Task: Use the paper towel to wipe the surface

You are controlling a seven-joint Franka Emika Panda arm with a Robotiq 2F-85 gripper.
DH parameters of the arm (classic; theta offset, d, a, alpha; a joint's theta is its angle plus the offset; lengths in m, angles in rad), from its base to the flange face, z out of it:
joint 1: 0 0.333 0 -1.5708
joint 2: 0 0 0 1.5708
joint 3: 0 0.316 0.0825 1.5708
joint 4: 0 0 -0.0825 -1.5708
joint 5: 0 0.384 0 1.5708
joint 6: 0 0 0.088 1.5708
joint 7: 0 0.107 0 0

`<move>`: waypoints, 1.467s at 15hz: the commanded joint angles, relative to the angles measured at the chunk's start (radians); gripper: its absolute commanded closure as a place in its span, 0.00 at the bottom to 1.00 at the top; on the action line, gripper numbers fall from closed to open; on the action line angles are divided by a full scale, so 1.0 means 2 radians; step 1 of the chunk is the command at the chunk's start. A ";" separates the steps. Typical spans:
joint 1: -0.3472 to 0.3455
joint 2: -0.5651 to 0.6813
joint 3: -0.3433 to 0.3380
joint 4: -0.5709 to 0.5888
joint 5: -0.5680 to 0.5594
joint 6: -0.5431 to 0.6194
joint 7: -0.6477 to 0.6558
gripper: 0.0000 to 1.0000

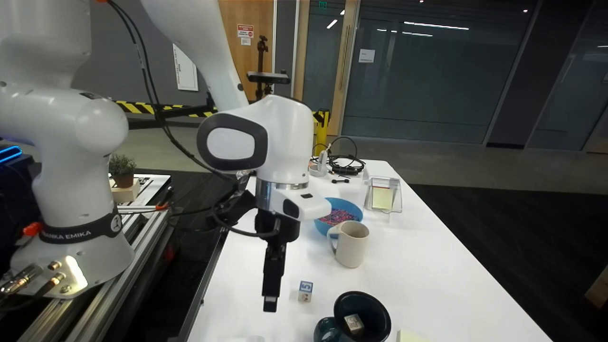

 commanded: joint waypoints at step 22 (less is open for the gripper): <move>0.287 -0.016 -0.220 0.081 0.163 -0.135 -0.076 0.00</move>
